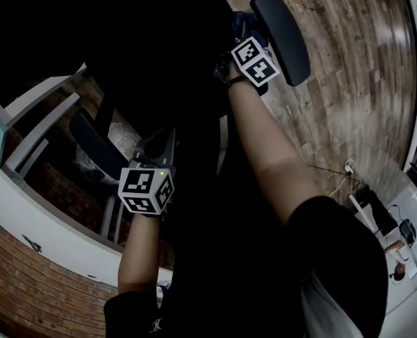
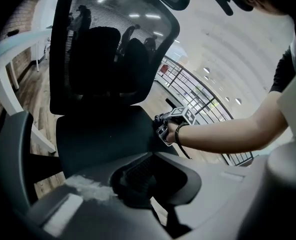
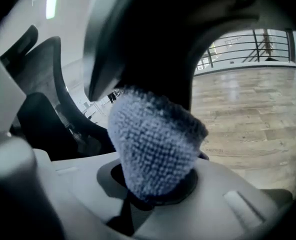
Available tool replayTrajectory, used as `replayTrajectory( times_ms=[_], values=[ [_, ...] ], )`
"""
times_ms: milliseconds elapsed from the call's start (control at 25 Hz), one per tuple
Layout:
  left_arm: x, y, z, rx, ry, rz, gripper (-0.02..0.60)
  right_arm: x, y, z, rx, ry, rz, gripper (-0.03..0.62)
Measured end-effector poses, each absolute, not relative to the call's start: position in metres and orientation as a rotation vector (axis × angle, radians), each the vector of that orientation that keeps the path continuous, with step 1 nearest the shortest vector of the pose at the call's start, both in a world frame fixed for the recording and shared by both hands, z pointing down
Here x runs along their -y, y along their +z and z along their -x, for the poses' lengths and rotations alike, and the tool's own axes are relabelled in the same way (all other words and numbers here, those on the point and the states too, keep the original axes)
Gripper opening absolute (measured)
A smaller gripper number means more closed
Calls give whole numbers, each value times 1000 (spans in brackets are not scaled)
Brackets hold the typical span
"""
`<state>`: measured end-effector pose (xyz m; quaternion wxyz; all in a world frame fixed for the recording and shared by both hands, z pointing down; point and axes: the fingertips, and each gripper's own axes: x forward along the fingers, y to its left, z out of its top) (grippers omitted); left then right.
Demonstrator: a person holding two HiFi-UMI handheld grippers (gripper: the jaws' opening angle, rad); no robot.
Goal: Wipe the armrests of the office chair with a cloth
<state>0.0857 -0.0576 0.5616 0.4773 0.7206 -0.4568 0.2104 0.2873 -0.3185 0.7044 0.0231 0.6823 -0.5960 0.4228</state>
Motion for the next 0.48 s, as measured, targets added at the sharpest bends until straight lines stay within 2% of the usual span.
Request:
replayTrajectory(
  times_ms=[240,480],
  values=[
    [68,536,-80,1145,503,-1779,6,297,650,-295,1929,1287,-2158,64],
    [84,533,-88,1136,532,-1793,6,266,604,-266,2177,1028,-1790,64]
  ],
)
